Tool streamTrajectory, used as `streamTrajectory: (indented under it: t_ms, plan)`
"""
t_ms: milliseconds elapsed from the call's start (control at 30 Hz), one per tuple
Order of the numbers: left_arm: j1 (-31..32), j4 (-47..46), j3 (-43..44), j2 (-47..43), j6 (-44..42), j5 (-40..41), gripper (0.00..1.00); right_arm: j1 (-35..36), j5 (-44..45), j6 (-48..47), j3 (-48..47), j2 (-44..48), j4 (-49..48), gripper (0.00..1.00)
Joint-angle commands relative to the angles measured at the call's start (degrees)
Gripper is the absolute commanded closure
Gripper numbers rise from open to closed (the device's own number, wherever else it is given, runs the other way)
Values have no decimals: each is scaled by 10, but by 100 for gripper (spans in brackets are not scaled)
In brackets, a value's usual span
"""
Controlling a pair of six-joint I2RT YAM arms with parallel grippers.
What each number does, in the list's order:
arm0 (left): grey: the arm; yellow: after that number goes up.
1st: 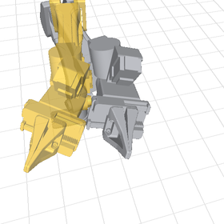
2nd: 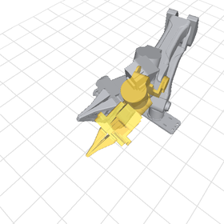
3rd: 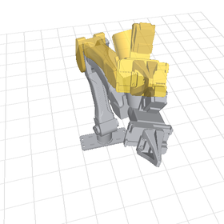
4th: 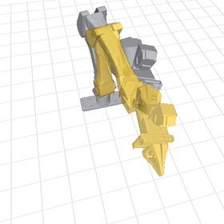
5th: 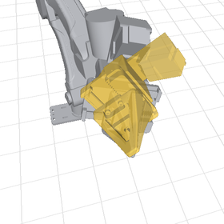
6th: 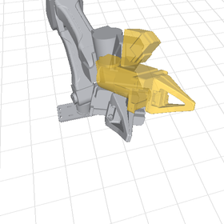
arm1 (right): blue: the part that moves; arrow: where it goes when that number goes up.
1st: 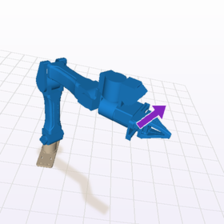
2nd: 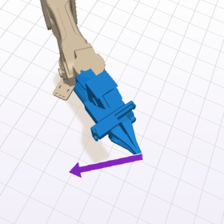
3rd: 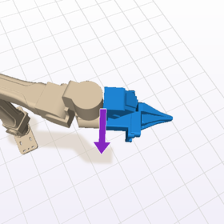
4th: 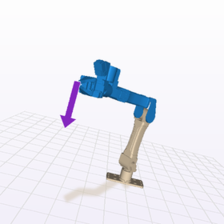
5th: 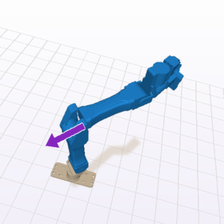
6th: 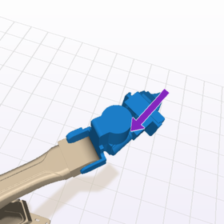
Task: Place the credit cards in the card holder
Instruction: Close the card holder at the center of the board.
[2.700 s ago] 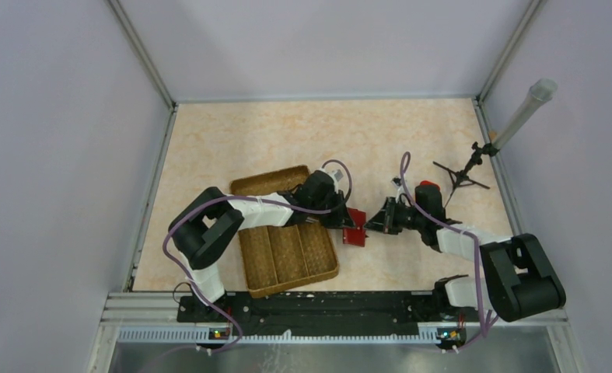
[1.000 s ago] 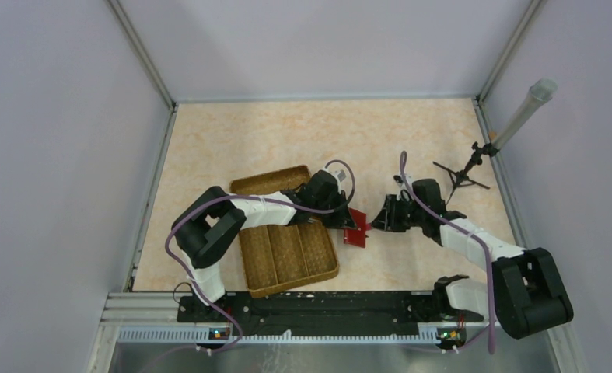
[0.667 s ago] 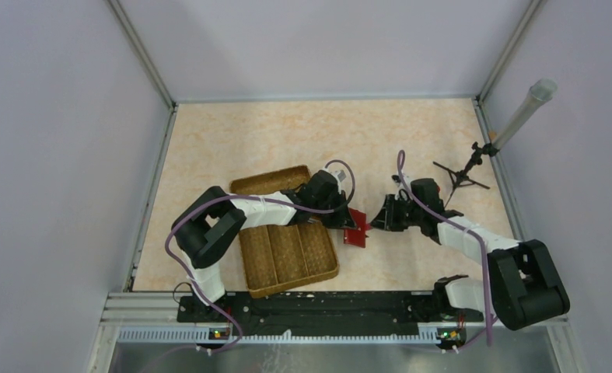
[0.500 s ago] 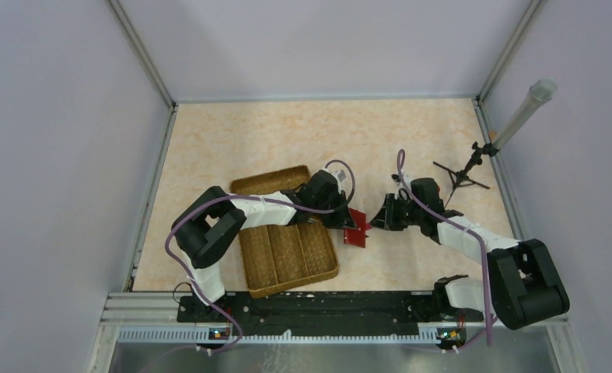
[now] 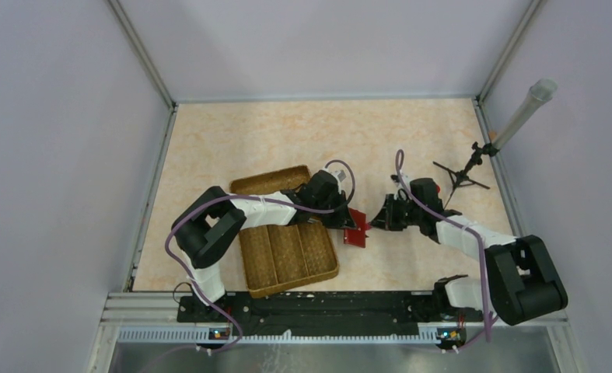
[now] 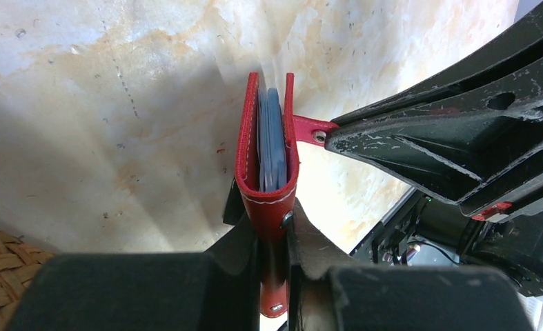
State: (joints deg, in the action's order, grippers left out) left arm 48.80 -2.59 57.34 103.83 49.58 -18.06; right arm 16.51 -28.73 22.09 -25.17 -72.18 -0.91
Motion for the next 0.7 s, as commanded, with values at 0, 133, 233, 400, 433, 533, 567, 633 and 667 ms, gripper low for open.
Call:
streamTrajectory:
  t_ms: [0, 133, 233, 400, 433, 533, 567, 633, 667]
  plan:
    - [1, 23, 15, 6, -16, 22, 100, 5, -38, 0, 6, -6, -42, 100]
    - [1, 23, 17, 6, -20, 27, 100, 5, -91, 12, 15, 2, -76, 100]
    - [2, 23, 19, 6, -21, 28, 100, 5, -102, 14, 18, -1, -86, 100]
    - [2, 23, 21, 9, -21, 26, 100, 7, -128, 15, 21, -27, -108, 100]
    - [2, 23, 22, 10, -22, 26, 100, 10, -128, 15, 21, -28, -110, 100]
    - [2, 23, 23, 11, -21, 25, 100, 14, -134, 14, 21, -34, -114, 100]
    - [2, 23, 22, 11, -21, 26, 100, 15, -136, 14, 20, -36, -116, 100]
    - [2, 37, 23, 12, -21, 26, 100, 16, -142, 14, 20, -39, -119, 100]
    - [2, 39, 22, 12, -21, 26, 100, 18, -144, 14, 20, -40, -121, 100]
